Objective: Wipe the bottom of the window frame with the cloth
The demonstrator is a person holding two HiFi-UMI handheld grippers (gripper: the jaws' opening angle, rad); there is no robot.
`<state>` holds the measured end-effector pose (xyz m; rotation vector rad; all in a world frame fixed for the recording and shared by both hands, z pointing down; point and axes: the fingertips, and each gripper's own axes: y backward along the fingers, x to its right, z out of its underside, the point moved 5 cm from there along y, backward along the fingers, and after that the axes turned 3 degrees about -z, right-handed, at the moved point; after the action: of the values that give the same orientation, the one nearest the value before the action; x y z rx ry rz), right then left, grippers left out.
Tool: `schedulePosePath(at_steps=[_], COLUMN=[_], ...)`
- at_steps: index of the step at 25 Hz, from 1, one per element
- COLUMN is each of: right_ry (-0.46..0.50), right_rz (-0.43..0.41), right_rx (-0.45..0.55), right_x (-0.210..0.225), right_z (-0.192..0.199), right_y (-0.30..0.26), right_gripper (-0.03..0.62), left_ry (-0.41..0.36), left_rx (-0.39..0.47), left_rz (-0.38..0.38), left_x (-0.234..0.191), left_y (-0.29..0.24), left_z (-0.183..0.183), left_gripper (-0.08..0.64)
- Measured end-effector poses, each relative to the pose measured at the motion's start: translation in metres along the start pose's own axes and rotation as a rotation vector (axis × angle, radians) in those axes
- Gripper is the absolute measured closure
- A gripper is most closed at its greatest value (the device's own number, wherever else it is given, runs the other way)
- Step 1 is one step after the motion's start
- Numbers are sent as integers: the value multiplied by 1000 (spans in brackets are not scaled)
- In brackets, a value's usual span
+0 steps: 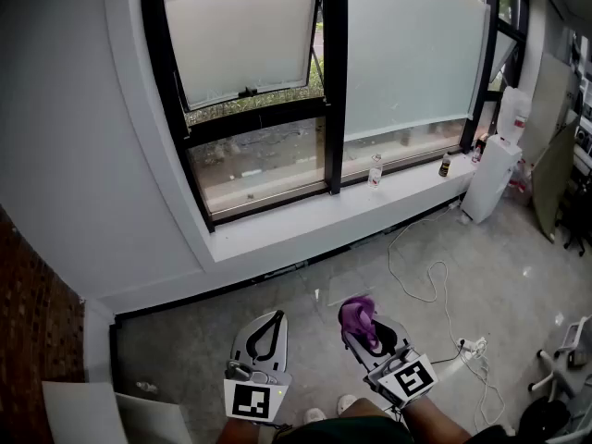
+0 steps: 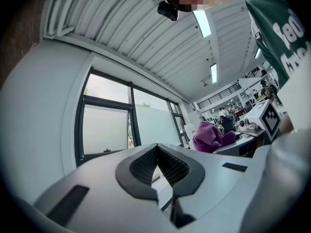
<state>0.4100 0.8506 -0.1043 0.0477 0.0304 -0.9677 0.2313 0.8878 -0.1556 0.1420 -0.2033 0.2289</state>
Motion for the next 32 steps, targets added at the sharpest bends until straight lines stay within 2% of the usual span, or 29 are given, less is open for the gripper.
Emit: schedulePosePath(at_steps=[12,19,25,32], right_ry=[0,-14,-46,-75], right_rz=[-12,-8,7,-19], right_rx=[-1,-17,-26,-32], right_x=[1,20,69,156], right_z=[-1,9,24,40], right_y=[2,-8,-27,-62], right_gripper=[426,426,426,426], left_ry=[15,23,68,49], left_rx=[-17,-37,-62,-67], left_rz=[6,33,15,6], left_x=[4,12,12,18], left_y=[-5,-27,-76,-172], left_z=[0,12,34,48], left_gripper=[556,555,555,557])
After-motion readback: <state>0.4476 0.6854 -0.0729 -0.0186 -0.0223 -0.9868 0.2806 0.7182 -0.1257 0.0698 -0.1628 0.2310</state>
